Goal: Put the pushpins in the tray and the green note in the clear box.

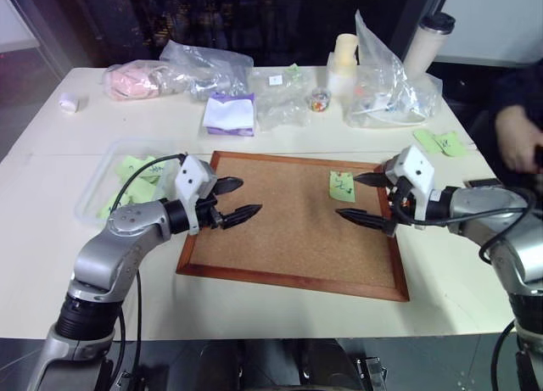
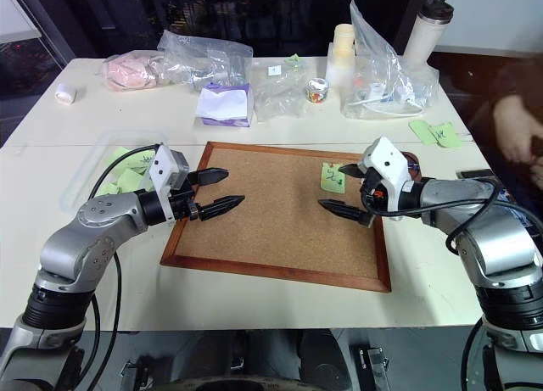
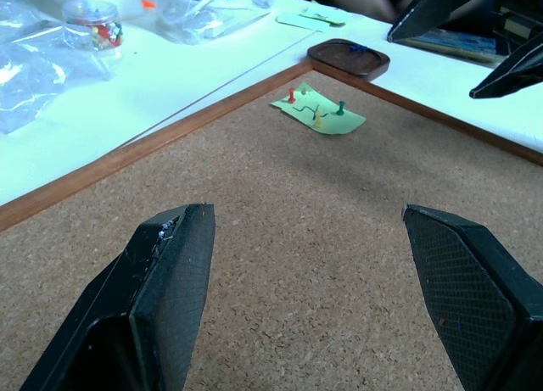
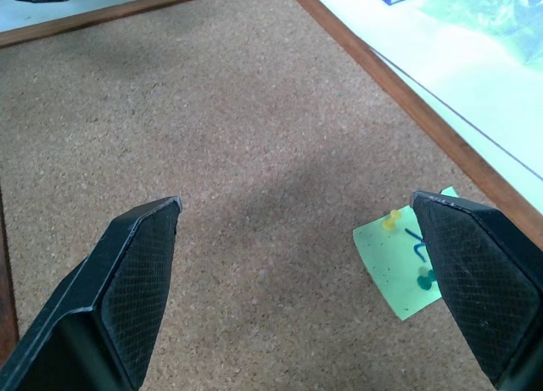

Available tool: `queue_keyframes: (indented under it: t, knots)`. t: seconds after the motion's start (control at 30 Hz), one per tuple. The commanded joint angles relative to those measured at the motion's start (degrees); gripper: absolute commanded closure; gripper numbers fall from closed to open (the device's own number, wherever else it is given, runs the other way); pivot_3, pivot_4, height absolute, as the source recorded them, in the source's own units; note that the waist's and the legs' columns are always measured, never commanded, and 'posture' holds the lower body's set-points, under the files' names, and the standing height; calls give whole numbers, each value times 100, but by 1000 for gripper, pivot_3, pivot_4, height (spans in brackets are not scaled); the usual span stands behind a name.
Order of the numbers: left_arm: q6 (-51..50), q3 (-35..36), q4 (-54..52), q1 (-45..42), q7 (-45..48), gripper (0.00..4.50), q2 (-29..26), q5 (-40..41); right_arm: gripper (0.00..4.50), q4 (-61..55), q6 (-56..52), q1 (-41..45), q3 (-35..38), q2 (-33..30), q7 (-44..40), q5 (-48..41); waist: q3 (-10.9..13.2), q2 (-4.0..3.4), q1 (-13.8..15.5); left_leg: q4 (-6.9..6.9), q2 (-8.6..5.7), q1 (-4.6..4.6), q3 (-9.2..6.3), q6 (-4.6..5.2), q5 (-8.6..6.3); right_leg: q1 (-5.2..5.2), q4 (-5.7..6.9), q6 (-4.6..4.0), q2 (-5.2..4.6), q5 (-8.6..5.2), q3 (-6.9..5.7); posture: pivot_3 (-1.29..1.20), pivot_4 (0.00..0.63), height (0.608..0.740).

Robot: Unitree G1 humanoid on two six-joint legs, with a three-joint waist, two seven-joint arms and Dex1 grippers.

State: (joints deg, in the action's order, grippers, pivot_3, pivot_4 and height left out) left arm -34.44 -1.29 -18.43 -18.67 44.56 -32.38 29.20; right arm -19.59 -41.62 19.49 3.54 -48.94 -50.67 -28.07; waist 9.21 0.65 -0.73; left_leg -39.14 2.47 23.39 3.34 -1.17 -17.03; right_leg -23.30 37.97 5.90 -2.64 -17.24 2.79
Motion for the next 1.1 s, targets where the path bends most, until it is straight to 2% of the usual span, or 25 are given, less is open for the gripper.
queue_keyframes:
  t: [0.03, 0.93, 0.97, 1.03, 1.1]
  knots:
    - [135, 12, -80, -42, 87, 606, -73, -52, 0, -55, 128, 14, 130, -36, 12, 30, 0, 0, 2, 0, 0, 0, 0, 0, 0, 0, 0, 0, 0, 0, 0, 0, 150, 740]
    - [179, -52, -92, -77, 104, 606, 98, -103, 0, 28, 207, 74, 28, 74, 99, 118, 0, 0, 3, 0, 0, 0, 0, 0, 0, 0, 0, 0, 0, 0, 0, 0, 150, 740]
    - [217, -79, -59, -94, 99, 997, 134, -141, 0, 50, 226, 83, 32, 79, 114, 137, 0, 0, 3, 0, 0, 0, 0, 0, 0, 0, 0, 0, 0, 0, 0, 0, 150, 740]
    - [284, -165, 0, -128, 87, 1406, 237, -214, 0, 113, 259, 106, 55, 113, 178, 171, 0, 0, 4, 0, 0, 0, 0, 0, 0, 0, 0, 0, 0, 0, 0, 0, 150, 740]
    - [390, -336, 145, -181, 73, 2359, 420, -307, 0, 252, 278, 188, 56, 204, 305, 223, 0, 0, 5, 0, -1, 0, 0, 0, 0, 1, 0, 0, -1, 0, 0, 0, 150, 740]
